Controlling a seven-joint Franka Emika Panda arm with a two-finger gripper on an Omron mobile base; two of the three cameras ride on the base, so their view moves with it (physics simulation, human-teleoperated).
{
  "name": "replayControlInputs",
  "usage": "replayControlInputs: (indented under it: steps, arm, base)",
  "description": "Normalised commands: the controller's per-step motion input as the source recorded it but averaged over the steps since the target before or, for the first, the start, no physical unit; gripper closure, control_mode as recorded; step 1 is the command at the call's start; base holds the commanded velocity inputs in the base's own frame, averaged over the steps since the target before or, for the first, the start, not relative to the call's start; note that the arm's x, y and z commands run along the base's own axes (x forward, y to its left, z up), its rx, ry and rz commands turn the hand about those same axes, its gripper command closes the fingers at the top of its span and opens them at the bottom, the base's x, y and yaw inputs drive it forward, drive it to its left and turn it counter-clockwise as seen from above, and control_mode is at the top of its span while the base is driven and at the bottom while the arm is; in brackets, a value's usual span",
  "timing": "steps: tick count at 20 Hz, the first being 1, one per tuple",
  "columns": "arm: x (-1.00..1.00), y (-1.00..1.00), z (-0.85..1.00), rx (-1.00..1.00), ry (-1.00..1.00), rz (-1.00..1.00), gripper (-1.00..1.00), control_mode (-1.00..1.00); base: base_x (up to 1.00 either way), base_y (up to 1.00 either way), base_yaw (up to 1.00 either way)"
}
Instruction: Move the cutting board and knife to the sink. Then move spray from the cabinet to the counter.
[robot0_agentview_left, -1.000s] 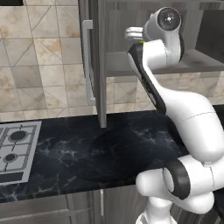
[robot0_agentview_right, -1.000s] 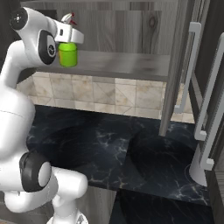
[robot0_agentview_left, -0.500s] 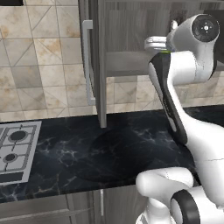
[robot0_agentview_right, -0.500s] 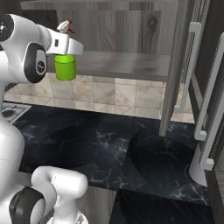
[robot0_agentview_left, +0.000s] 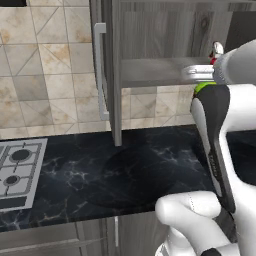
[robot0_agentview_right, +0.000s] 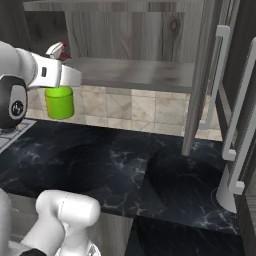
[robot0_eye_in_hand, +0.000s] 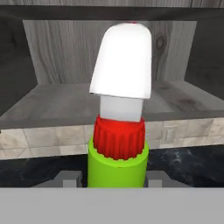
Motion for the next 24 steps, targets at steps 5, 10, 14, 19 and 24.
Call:
replayControlInputs:
  steps: [5, 10, 14, 19, 24]
  arm:
    - [-0.44, 0.0, -0.63, 0.0, 0.0, 0.17, 1.0, -1.0]
    - [0.01, 0.0, -0.85, 0.03, 0.0, 0.33, 1.0, -1.0]
    - [0.11, 0.0, -0.89, 0.06, 0.0, 0.39, 1.0, -1.0]
    - [0.29, 0.22, -0.82, 0.04, -0.02, 0.33, 1.0, -1.0]
    - [0.7, 0.41, -0.53, 0.05, -0.04, 0.18, 1.0, -1.0]
  base:
    - [0.0, 0.0, 0.0]
    - [0.0, 0.0, 0.0]
    - [0.0, 0.0, 0.0]
    - [0.0, 0.0, 0.0]
    - [0.0, 0.0, 0.0]
